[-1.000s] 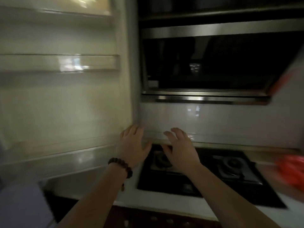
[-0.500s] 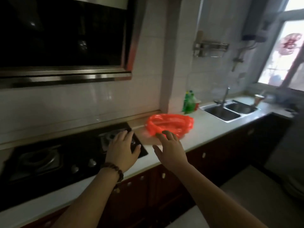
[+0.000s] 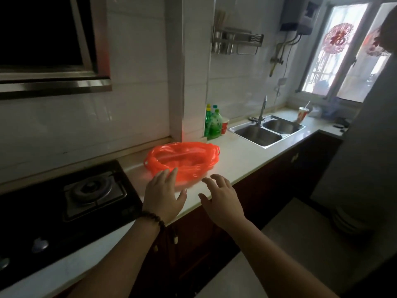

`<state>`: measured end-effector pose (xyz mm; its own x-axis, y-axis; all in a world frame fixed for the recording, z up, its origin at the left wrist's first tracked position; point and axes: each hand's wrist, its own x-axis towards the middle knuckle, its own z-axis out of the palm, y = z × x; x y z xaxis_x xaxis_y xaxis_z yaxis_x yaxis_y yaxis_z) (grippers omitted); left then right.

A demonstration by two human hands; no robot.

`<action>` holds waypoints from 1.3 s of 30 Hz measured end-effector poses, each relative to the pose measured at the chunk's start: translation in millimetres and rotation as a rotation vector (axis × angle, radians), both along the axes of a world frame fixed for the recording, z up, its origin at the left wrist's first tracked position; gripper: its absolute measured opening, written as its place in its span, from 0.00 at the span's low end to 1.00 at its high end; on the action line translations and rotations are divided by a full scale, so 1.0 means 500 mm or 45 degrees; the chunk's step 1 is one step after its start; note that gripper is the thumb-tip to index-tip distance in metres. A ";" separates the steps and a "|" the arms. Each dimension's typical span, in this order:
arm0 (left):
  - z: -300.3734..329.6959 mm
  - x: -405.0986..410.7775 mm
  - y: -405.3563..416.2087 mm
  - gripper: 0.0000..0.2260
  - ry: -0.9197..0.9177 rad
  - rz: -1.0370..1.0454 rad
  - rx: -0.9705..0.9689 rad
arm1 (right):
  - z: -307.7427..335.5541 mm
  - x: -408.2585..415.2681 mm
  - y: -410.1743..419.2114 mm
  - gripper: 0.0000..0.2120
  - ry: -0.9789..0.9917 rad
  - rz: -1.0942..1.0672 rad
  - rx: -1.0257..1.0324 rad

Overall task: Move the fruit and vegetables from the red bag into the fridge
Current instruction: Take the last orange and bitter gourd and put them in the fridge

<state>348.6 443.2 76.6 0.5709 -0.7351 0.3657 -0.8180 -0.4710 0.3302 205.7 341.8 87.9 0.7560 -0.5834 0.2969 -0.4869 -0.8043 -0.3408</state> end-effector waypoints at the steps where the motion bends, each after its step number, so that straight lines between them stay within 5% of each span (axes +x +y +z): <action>1: -0.010 0.017 -0.033 0.30 0.012 0.011 -0.004 | -0.008 0.015 -0.034 0.25 0.019 0.011 -0.003; 16: -0.053 0.251 -0.465 0.28 0.133 0.166 0.021 | -0.039 0.275 -0.501 0.24 0.130 0.144 0.067; 39: -0.220 0.428 -0.653 0.22 0.185 0.935 0.257 | -0.221 0.611 -0.822 0.23 0.444 0.900 0.152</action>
